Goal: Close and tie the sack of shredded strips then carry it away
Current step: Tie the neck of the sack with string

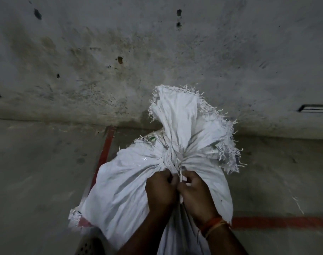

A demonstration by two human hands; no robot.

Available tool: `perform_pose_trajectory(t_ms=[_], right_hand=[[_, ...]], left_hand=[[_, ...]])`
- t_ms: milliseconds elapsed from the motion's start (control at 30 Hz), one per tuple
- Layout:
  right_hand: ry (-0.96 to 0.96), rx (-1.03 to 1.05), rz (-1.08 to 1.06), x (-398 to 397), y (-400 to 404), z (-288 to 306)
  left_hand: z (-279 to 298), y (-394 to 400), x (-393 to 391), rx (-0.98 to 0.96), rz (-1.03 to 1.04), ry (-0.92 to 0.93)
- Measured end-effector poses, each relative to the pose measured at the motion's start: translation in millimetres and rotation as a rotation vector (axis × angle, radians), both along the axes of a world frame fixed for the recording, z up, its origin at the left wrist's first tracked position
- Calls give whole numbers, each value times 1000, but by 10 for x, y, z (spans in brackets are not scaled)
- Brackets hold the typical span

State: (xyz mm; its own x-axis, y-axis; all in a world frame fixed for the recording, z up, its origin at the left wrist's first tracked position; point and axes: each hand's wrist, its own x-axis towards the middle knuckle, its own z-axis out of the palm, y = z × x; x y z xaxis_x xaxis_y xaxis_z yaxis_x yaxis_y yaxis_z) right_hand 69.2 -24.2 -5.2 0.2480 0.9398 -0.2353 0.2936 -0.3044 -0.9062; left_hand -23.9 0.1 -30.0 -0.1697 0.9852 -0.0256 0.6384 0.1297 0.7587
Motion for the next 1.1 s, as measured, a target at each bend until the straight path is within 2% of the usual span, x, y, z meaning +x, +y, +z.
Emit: perform_pose_trajectory(t_ms=[267,367,500,633,767,867,1000,1100], right_hand=[[515,-15,30,31,188,-240],[555,-21,12,2,218,-272],[662,-45,-37,11,225,-267],[735,-41,-12,105,195,-183],[775,-77,-31,188,227,-183],[794,-107,-63,211,258,-214],[870,-103,-49,214,283,-229],[911,-132,-40,217,267,-190]], left_hand=[[-9,40,-233,96,-147,-22],[21,-102,-289,181,-137,61],[58,-110,-255,225,-168,75],[77,-63,-226,236,-232,-44],[134,-36,-205,162,-328,-225],[156,2,-215,138,-394,-287],[71,68,-233,129,-389,-290],[-19,151,-259,131,-361,-195]])
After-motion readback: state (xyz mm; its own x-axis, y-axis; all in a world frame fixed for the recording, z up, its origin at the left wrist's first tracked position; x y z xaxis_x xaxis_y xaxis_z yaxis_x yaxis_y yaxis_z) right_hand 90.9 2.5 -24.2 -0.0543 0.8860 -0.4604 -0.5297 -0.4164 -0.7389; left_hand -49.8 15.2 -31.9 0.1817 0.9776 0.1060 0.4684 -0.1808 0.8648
